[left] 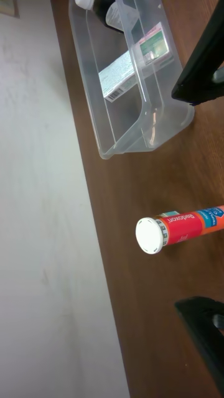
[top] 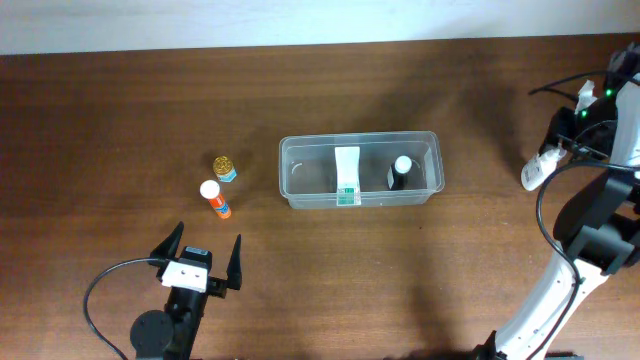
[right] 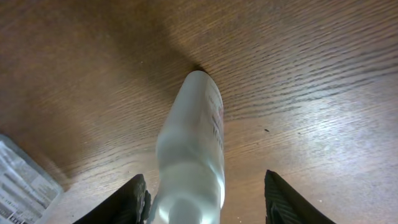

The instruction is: Pack container

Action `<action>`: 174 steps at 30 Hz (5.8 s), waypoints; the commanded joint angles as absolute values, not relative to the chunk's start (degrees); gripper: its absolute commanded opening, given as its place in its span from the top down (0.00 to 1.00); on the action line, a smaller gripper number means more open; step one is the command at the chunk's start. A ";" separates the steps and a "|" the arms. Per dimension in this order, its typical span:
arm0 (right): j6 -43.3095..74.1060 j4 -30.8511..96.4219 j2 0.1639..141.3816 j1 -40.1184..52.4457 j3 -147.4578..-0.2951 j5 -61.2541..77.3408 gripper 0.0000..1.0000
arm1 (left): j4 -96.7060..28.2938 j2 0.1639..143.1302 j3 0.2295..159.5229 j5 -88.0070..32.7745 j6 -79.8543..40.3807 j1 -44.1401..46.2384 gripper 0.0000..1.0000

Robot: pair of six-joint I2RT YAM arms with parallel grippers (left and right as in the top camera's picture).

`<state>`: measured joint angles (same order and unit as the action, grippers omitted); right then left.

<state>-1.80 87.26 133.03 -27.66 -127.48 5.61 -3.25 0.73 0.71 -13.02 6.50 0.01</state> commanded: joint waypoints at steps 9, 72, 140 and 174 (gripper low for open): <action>-2.61 85.82 135.50 -27.38 -122.87 5.13 0.51 | -3.53 0.30 0.51 -12.43 7.40 -0.32 0.01; 4.89 96.27 112.22 6.15 -132.77 2.68 0.71 | -3.53 0.30 0.51 -12.43 7.40 -0.32 0.01; 5.43 69.80 115.77 6.02 -102.39 7.29 0.64 | -3.51 0.30 0.51 -12.43 7.40 -0.32 0.01; 9.54 97.34 92.23 3.95 -117.08 -8.10 0.02 | -3.53 0.30 0.51 -12.43 7.40 -0.32 0.01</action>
